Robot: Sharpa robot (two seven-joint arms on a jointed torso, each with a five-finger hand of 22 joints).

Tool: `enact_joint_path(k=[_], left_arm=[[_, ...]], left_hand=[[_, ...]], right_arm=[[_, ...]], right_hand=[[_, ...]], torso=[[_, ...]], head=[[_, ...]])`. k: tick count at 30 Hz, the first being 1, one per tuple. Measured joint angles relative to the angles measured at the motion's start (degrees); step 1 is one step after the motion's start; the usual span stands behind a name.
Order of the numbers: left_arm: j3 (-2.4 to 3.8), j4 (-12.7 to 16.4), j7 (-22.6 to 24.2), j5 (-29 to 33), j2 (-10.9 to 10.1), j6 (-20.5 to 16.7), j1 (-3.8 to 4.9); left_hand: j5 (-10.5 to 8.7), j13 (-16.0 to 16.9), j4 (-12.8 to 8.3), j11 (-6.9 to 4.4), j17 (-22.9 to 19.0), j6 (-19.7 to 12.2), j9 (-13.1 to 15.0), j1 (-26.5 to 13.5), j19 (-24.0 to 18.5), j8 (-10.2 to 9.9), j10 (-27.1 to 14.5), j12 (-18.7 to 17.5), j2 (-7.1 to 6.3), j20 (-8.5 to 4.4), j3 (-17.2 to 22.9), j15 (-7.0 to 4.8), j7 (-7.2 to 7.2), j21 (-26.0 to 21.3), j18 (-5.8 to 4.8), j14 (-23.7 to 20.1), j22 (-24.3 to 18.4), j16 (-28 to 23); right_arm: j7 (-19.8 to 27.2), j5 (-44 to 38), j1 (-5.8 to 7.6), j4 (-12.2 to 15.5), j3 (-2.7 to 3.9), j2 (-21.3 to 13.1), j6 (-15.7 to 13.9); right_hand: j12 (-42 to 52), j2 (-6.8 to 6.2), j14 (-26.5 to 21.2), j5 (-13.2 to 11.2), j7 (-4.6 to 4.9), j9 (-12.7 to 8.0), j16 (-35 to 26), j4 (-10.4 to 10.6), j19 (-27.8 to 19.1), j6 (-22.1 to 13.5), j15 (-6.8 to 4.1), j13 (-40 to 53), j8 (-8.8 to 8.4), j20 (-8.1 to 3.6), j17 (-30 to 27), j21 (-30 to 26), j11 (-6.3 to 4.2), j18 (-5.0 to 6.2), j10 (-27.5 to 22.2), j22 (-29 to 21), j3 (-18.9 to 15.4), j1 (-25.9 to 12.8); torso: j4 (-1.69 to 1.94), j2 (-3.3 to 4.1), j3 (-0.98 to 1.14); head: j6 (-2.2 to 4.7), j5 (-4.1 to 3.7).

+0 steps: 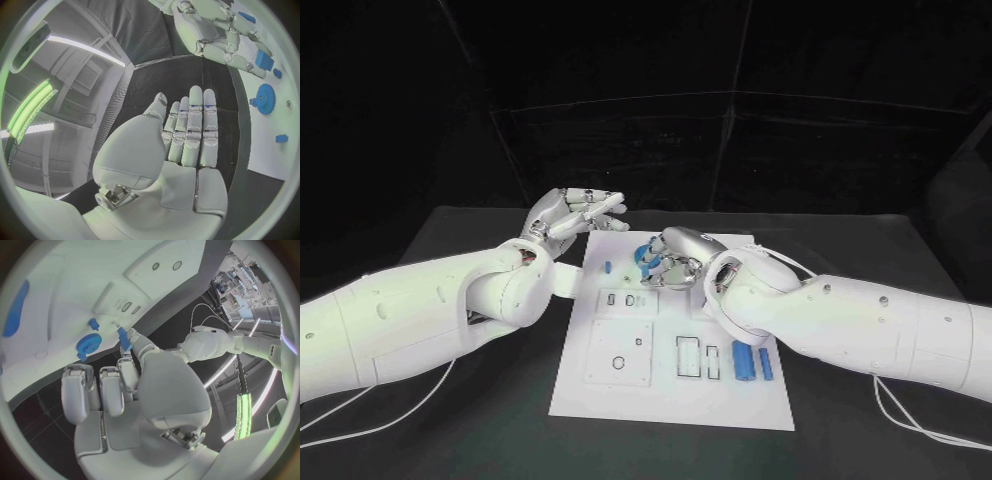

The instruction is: Assemble the parts on the task board

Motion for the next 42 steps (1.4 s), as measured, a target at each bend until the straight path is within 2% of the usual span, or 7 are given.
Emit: enact_joint_path(k=[3,11,17,24,34,42], left_arm=[[0.0,0.0,-0.3,-0.31,0.02,0.05,0.01],[0.0,0.03,-0.67,-0.73,0.02,0.09,0.06],[0.0,0.02,-0.74,-0.87,0.02,0.1,0.08],[0.0,0.02,-0.77,-0.96,0.02,0.11,0.09],[0.0,0.06,-0.78,-1.0,0.05,0.12,0.1],[0.0,0.06,-0.79,-1.03,0.07,0.13,0.1]], left_hand=[[0.0,0.0,0.0,0.0,0.05,0.0,0.0,0.0,0.0,0.0,0.0,0.0,0.0,0.0,0.0,0.0,0.0,0.0,0.0,0.0,0.0,0.0],[0.0,0.0,0.0,0.0,0.11,0.0,0.0,0.0,-0.01,0.0,0.0,0.0,0.0,0.01,0.0,0.0,0.0,0.0,0.0,0.0,0.0,0.0],[0.0,-0.01,0.0,0.0,0.11,0.0,-0.01,0.0,-0.01,0.0,0.0,0.0,0.0,0.01,0.0,0.0,0.0,0.0,0.0,-0.01,-0.01,0.0],[0.0,-0.01,0.0,0.01,0.1,0.0,-0.01,0.0,-0.02,0.0,-0.01,0.0,0.0,0.02,0.0,0.0,0.0,0.0,0.0,-0.01,-0.01,0.0],[0.0,-0.02,0.0,0.01,0.17,0.0,-0.01,0.0,-0.02,0.0,-0.01,0.0,0.0,0.02,0.0,0.0,0.0,0.0,0.0,-0.01,-0.01,0.0],[0.0,-0.02,0.01,0.01,0.17,-0.01,-0.01,0.0,-0.02,0.01,-0.01,0.0,0.0,0.02,0.0,0.0,0.0,0.0,0.0,-0.01,-0.01,0.0]], right_arm=[[-0.7,-0.82,-0.1,-0.5,-0.42,0.83,0.94],[-1.81,-2.63,-0.76,-1.34,-0.87,2.32,2.98],[-2.29,-3.9,-1.13,-2.0,-0.92,2.93,4.0],[-2.63,-4.95,-1.37,-2.71,-0.94,3.31,4.96],[-2.74,-5.78,-1.96,-3.48,-0.97,3.96,5.87],[-2.62,-6.12,-2.06,-3.93,-0.88,4.34,5.93]], right_hand=[[0.0,-0.3,0.0,-0.01,0.0,0.0,0.0,0.0,0.0,0.0,0.0,-0.04,0.01,0.0,0.0,0.0,-0.08,0.0,-0.08,0.0,0.0,-0.3],[0.0,-0.46,0.21,-0.35,-0.01,0.01,0.0,0.01,0.0,0.0,-0.21,-0.01,0.02,0.0,-0.01,0.0,-0.07,0.0,-0.07,0.0,0.0,-0.45],[0.0,-0.61,0.21,-0.47,-0.01,0.01,0.0,0.42,0.0,0.01,-0.21,-0.03,0.03,0.0,-0.01,0.0,-0.07,0.0,-0.07,0.0,0.41,-0.6],[0.0,-0.77,0.21,-0.52,-0.01,0.01,0.0,0.57,-0.2,0.01,-0.21,-0.02,0.03,-0.19,-0.02,0.0,-0.07,0.0,-0.07,0.0,0.56,-0.76],[-0.21,-1.29,0.21,-0.67,-0.01,0.03,0.0,0.86,-0.2,0.02,-0.2,-0.03,0.03,-0.19,-0.02,0.0,-0.07,0.0,-0.07,0.0,0.85,-1.28],[-0.21,-1.23,0.21,-0.68,-0.04,0.08,0.0,0.87,-0.2,0.04,-0.2,-0.08,0.14,-0.19,-0.02,0.0,-0.07,0.01,-0.07,0.0,0.84,-1.51]], torso=[[0.03,-0.03,-0.01],[0.04,-0.04,0.01],[-0.05,-0.04,0.09],[-0.04,-0.06,0.06],[-0.01,-0.06,0.07],[-0.01,-0.06,0.06]], head=[[-0.19,0.15],[-0.68,0.56],[-0.88,0.63],[-1.02,0.44],[-1.04,0.69],[-1.03,0.8]])
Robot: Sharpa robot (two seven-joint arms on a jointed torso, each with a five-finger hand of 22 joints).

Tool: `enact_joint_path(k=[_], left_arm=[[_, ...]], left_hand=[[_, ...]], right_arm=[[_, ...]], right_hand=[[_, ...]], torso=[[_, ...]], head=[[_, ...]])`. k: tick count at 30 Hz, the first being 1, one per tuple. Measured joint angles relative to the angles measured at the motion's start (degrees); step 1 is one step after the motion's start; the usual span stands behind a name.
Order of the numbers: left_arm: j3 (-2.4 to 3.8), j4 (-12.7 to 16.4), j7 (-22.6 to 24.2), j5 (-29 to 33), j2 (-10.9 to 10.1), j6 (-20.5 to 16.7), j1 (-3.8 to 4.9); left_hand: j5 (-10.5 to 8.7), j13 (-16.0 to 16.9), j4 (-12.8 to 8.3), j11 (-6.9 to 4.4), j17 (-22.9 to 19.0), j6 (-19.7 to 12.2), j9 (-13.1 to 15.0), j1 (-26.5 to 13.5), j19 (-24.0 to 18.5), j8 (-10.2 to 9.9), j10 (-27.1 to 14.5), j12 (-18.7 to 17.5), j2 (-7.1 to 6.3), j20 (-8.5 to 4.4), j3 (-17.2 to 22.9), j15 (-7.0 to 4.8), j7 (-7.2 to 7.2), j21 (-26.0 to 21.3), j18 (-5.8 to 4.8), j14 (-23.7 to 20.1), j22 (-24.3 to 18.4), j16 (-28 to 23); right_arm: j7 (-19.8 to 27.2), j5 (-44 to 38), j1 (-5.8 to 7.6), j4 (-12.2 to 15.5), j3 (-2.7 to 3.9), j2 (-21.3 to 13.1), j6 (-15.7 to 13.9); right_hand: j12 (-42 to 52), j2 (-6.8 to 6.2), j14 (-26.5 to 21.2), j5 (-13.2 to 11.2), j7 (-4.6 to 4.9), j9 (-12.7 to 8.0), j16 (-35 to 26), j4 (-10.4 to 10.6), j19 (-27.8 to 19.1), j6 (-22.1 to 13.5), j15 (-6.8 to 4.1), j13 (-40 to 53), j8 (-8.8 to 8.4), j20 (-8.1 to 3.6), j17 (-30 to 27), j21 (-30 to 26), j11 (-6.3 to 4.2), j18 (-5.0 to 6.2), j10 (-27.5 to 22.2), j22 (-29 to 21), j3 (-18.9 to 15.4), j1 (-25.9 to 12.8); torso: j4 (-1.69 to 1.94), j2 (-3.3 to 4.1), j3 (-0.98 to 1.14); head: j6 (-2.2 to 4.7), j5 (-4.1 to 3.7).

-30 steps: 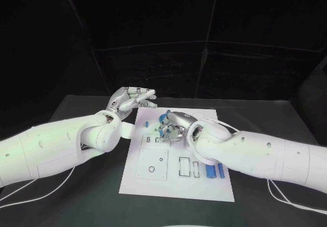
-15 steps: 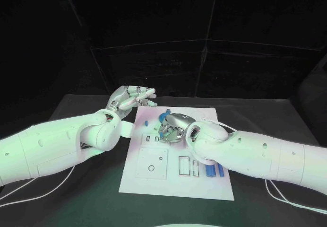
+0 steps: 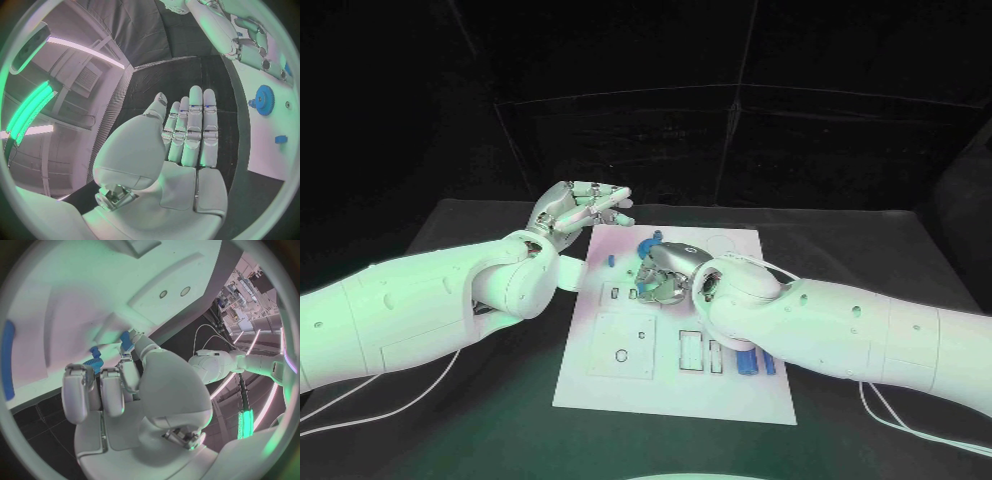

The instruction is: Assemble the parts on the task board

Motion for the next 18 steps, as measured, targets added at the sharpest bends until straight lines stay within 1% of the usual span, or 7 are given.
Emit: enact_joint_path(k=[7,8,9,12,13,16,18], left_arm=[[0.0,0.0,-0.01,-0.01,0.01,0.04,0.0],[0.0,0.0,-0.02,-0.01,0.01,0.05,0.0],[0.0,0.0,-0.02,-0.01,0.01,0.05,0.0],[0.0,0.0,-0.03,-0.02,0.0,0.07,0.0],[0.0,0.0,-0.03,-0.02,-0.01,0.07,0.0],[0.0,0.01,-0.03,-0.02,-0.02,0.09,0.0],[0.0,0.01,-0.04,-0.03,-0.03,0.1,0.0]], left_hand=[[0.0,0.0,0.0,0.0,0.06,0.0,0.0,0.0,0.0,0.0,0.0,-0.22,0.0,0.0,0.0,0.0,0.0,0.0,0.0,0.0,0.0,0.0],[0.0,0.0,0.0,0.0,0.06,0.0,0.0,0.0,0.0,0.0,0.0,-0.22,0.0,0.0,0.0,0.0,0.0,0.0,0.0,0.0,0.0,0.0],[0.0,0.0,0.0,0.0,0.05,0.0,0.0,0.0,0.0,0.0,0.0,-0.22,0.0,0.0,0.0,0.0,0.0,0.0,0.0,0.0,0.0,0.0],[0.0,-0.01,0.0,0.0,0.05,0.0,0.0,0.0,0.0,0.0,0.0,-0.22,0.0,0.0,0.0,0.0,0.0,0.0,0.0,0.0,0.0,0.0],[0.0,-0.01,0.0,0.0,0.05,0.0,0.0,0.0,0.0,0.0,0.0,-0.22,0.0,0.0,0.0,0.0,0.0,0.0,0.0,0.0,0.0,0.0],[0.0,-0.01,0.0,0.0,0.05,0.0,0.0,0.0,0.0,0.0,0.0,-0.22,0.0,0.0,0.0,0.0,0.0,0.0,0.0,0.0,0.0,0.0],[0.0,-0.01,0.0,0.0,0.05,0.0,0.0,0.0,0.0,0.0,0.0,-0.22,0.0,0.0,0.0,0.0,0.0,0.0,0.0,0.0,0.0,0.0]], right_arm=[[0.22,-0.18,-0.13,-0.29,0.09,0.16,0.13],[0.24,-0.21,-0.13,-0.33,0.1,0.16,0.18],[0.26,-0.25,-0.13,-0.36,0.11,0.16,0.26],[0.31,-0.41,-0.13,-0.37,0.15,0.09,0.53],[0.32,-0.45,-0.13,-0.37,0.17,0.06,0.62],[0.32,-0.62,-0.12,-0.27,0.18,-0.06,0.99],[0.32,-0.73,-0.11,-0.17,0.19,-0.14,1.23]], right_hand=[[-0.55,-0.02,0.0,-0.33,-0.01,0.03,0.0,0.01,0.0,0.01,0.0,-0.28,0.11,0.0,0.0,0.0,0.01,0.0,-0.01,0.0,-0.01,-0.24],[-0.77,-0.31,0.0,-0.33,-0.02,0.05,0.0,0.01,0.0,0.02,0.0,-0.39,0.11,0.0,0.0,0.0,0.13,0.0,-0.13,0.0,-0.01,-0.57],[-0.78,-0.32,0.0,-0.5,-0.02,0.07,0.0,0.01,0.0,0.02,0.0,-0.49,0.11,0.0,-0.01,0.0,0.26,0.0,-0.28,0.0,-0.01,-0.7],[-0.94,-0.35,0.0,-0.79,-0.03,0.11,0.0,0.01,0.0,0.03,0.0,-0.61,-0.18,0.0,-0.01,0.0,0.11,0.0,-0.53,0.0,-0.01,-0.73],[-1.2,-0.71,0.0,-0.79,-0.05,0.11,0.0,0.01,0.0,0.02,0.0,-0.71,-0.32,0.0,-0.01,0.0,0.24,0.0,-0.65,0.0,-0.01,-1.09],[-1.23,-0.76,0.0,-1.01,-0.27,0.11,-0.22,0.01,0.0,-0.29,0.0,-0.84,-0.49,0.0,-0.01,0.0,0.32,0.0,-0.73,0.0,-0.01,-1.16],[-1.45,-0.84,0.0,-1.01,-0.03,0.07,-0.22,0.01,0.0,-0.6,0.0,-0.94,-0.49,0.0,-0.01,0.0,0.51,0.0,-0.93,0.0,-0.01,-1.53]], torso=[[0.0,0.0,0.0],[0.0,0.0,-0.01],[0.0,0.0,-0.01],[0.0,0.0,-0.03],[0.0,0.0,-0.02],[-0.01,0.0,-0.02],[-0.03,0.0,-0.02]], head=[[0.01,0.01],[-0.01,0.03],[-0.02,0.03],[-0.06,0.11],[-0.07,0.12],[-0.1,0.16],[-0.12,0.18]])
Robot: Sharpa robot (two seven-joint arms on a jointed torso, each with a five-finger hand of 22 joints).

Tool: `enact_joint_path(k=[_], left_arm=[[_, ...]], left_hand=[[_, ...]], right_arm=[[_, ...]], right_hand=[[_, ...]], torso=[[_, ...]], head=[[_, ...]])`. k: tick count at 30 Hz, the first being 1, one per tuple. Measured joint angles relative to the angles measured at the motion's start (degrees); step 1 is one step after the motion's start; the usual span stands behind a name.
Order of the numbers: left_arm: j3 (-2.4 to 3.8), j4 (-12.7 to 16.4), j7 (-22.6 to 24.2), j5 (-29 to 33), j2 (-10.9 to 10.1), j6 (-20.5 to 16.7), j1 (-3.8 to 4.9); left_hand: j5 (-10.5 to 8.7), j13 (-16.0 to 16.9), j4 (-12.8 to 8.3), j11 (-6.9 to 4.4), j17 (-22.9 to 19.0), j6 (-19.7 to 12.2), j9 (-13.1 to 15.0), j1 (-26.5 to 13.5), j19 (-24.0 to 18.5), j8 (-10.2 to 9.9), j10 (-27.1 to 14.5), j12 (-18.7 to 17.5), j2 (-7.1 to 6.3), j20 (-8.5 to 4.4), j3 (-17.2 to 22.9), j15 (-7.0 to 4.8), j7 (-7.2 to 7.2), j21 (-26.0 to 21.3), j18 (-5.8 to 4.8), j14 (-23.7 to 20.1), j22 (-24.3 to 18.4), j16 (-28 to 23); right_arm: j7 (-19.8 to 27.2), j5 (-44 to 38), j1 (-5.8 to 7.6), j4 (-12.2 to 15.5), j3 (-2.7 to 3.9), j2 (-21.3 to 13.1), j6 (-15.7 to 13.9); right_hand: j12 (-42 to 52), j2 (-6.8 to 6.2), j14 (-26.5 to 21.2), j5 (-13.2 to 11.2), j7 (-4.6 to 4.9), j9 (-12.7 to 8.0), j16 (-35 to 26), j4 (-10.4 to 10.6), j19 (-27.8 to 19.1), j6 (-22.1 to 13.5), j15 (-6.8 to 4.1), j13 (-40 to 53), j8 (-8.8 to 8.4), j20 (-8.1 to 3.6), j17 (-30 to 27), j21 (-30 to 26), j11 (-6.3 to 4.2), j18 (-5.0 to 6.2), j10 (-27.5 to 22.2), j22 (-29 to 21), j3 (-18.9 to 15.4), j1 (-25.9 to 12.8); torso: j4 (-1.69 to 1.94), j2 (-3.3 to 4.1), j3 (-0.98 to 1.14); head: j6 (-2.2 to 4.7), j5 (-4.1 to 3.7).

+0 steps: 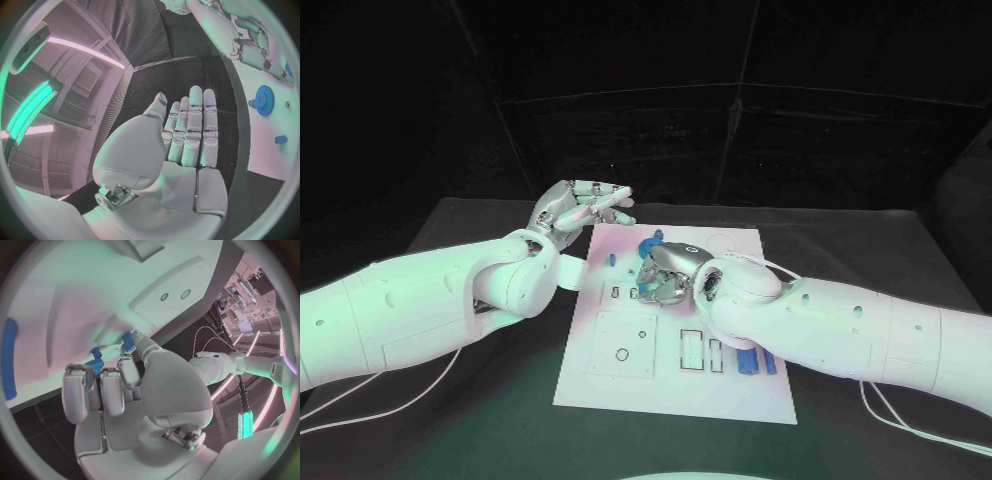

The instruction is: Assemble the parts on the task board

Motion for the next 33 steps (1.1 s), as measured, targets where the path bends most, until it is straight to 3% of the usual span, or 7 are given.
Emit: enact_joint_path(k=[11,21,27,33], left_arm=[[0.0,0.01,-0.01,-0.02,-0.06,0.03,0.0],[0.0,-0.01,-0.02,-0.03,-0.06,0.05,0.0],[0.0,-0.05,-0.02,-0.03,-0.05,0.06,0.0],[0.0,-0.1,-0.04,-0.03,-0.05,0.08,0.0]], left_hand=[[0.0,0.0,0.0,0.0,0.05,0.0,0.0,0.0,0.0,0.0,0.0,0.0,0.0,0.0,0.0,0.0,0.0,0.0,0.0,0.0,0.0,0.0],[0.0,0.0,0.0,0.0,0.1,0.0,0.0,0.0,0.0,0.0,0.0,0.0,0.0,0.0,0.0,0.0,0.0,0.0,0.0,0.0,0.0,0.0],[0.0,0.0,0.0,0.0,0.1,0.0,0.0,0.0,0.0,0.02,0.0,0.0,0.0,0.0,0.0,0.0,0.0,0.0,0.0,0.0,-0.01,0.0],[0.0,-0.01,0.0,0.0,0.09,0.0,0.0,0.0,0.0,0.02,0.0,0.0,0.0,0.0,0.0,0.0,0.0,0.0,0.0,0.0,-0.01,0.0]], right_arm=[[-0.12,-0.63,0.0,0.46,0.01,-0.42,1.17],[-0.56,-1.24,-0.05,0.6,-0.06,-0.49,1.47],[-0.8,-1.46,-0.18,0.72,-0.16,-0.52,0.75],[-1.19,-1.54,-0.33,0.77,-0.28,-0.59,-0.45]], right_hand=[[-0.46,-0.19,0.0,0.0,0.2,-0.24,0.0,0.16,0.0,-0.41,0.0,-0.35,-0.36,0.0,0.0,0.0,0.21,0.0,-0.21,0.0,0.16,-0.42],[-1.78,-2.83,-0.08,-0.56,1.0,-0.44,-0.26,1.32,-0.59,-3.08,0.77,-1.47,-1.84,0.6,-0.01,-0.41,1.04,0.0,-1.44,0.0,-1.05,-2.47],[-2.54,-3.88,-0.15,-0.95,1.51,-0.37,-0.36,2.36,-0.83,-4.79,1.11,-2.03,-2.18,0.83,-0.01,-0.64,1.44,0.0,-2.26,0.0,-2.86,-3.53],[-2.54,-4.39,-0.01,-1.2,1.42,-0.28,-0.49,3.64,-0.94,-5.09,1.25,-2.04,-2.18,0.94,-0.01,-0.64,1.44,-0.01,-2.26,0.0,-4.83,-4.03]], torso=[[0.0,0.0,0.01],[-0.02,0.0,0.01],[-0.02,0.01,0.01],[-0.02,0.01,0.01]], head=[[-0.05,-0.03],[0.02,-0.08],[0.1,-0.16],[0.16,-0.21]])
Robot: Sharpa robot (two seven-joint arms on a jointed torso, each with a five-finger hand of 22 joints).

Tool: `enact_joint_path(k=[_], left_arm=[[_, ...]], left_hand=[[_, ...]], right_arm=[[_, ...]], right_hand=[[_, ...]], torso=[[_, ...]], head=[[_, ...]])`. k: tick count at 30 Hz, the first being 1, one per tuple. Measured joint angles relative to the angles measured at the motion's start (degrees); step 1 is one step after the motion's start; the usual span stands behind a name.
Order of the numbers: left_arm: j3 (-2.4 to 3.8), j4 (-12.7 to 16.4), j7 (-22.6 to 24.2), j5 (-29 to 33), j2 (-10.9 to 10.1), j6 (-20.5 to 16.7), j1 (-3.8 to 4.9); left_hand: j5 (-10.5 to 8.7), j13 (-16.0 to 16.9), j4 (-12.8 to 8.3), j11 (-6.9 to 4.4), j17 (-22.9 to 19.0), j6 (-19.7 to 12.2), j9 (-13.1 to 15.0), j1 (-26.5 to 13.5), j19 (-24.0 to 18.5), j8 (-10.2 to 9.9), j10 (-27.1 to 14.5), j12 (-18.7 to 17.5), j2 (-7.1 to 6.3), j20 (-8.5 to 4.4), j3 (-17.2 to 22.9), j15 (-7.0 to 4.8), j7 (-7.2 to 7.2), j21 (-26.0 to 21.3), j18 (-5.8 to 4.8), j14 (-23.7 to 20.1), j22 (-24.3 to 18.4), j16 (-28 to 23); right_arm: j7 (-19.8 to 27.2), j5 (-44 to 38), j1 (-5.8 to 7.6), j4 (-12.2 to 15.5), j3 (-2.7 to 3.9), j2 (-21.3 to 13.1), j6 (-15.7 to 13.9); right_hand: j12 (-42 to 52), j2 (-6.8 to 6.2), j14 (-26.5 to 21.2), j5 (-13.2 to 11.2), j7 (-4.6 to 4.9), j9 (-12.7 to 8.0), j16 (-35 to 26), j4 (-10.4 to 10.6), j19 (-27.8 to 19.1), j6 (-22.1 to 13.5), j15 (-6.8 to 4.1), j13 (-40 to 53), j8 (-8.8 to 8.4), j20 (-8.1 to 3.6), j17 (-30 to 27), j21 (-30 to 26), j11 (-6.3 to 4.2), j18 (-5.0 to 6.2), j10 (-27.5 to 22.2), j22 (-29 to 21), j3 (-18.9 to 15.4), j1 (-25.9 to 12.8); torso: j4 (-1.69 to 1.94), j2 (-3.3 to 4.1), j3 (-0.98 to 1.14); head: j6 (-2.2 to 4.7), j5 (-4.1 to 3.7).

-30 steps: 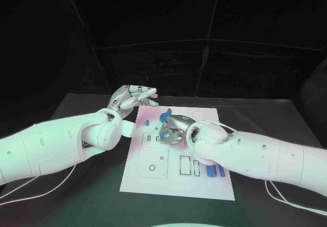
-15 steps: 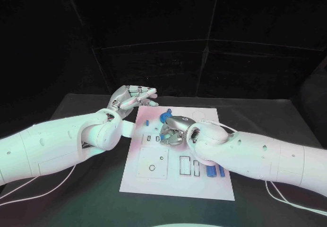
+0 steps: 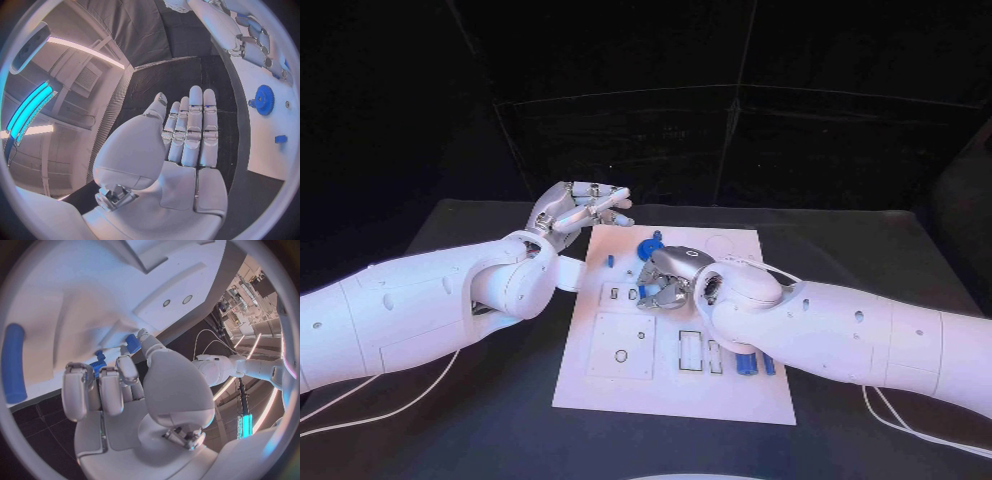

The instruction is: Assemble the parts on the task board

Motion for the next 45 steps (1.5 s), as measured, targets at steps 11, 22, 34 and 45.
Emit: enact_joint_path(k=[11,22,34,45], left_arm=[[0.0,-0.28,-0.42,-0.28,-0.05,0.16,0.0],[-0.01,-1.37,-9.78,-9.43,-1.5,1.4,0.27],[0.02,-3.7,-34.63,-32.59,0.47,12.12,3.4],[-0.85,-7.33,-51.99,-49.09,7.53,21.76,5.16]], left_hand=[[0.0,-0.08,0.02,0.06,1.07,0.25,0.0,-0.06,1.17,-0.25,0.28,-0.9,0.06,-0.3,-0.34,-0.13,0.18,0.69,0.0,1.39,0.19,0.38],[0.0,4.91,3.31,-4.33,34.32,4.05,1.01,-4.73,12.91,-0.16,11.56,4.15,-0.93,-5.61,-5.27,-4.81,-3.2,12.32,-0.01,9.76,6.43,37.39],[0.49,33.42,11.14,-6.96,62.1,3.52,9.95,-9.72,22.81,8.09,8.09,32.62,0.88,-8.19,-9.68,-6.87,-5.86,51.37,-4.43,9.86,52.23,76.44],[0.49,46.1,11.41,-7.06,62.1,0.34,18.0,-10.7,23.75,14.56,7.05,45.05,2.41,-8.32,-12.05,-7.5,-6.58,59.25,-5.34,9.7,63.83,78.18]], right_arm=[[0.42,-0.18,-0.32,2.93,-0.04,-2.28,-5.76],[15.81,10.92,2.89,10.44,0.11,-15.53,-9.85],[22.08,26.37,7.45,12.93,0.22,-25.71,-9.76],[22.22,30.3,8.23,11.89,0.22,-26.25,-9.43]], right_hand=[[0.0,-0.38,-0.11,-0.01,0.53,0.04,0.0,2.0,0.12,-1.6,0.11,0.15,0.0,0.31,0.01,-0.03,0.21,0.0,-0.2,0.0,-4.64,-0.83],[-3.67,2.12,0.0,2.25,0.56,0.1,-4.13,-0.01,-5.43,-2.53,0.41,-3.18,-0.32,0.69,-0.06,-4.27,0.36,0.87,-3.65,-1.21,-5.56,5.44],[-3.99,2.42,0.0,3.23,0.2,0.27,-4.57,-0.09,-5.43,-1.84,0.41,-3.88,0.54,0.68,-0.45,-4.5,0.3,0.92,-3.79,-1.66,-6.49,5.74],[-4.34,2.68,0.0,4.59,0.2,0.27,-5.1,-0.34,-5.63,-1.84,0.41,-4.34,0.89,0.48,-1.02,-4.89,0.3,0.92,-3.78,-2.24,-7.04,6.0]], torso=[[0.01,-0.01,0.03],[0.08,-0.37,-0.01],[-0.19,-1.49,0.4],[-0.26,-2.27,0.91]], head=[[0.16,0.03],[0.31,0.16],[-0.23,0.53],[-0.98,0.87]])
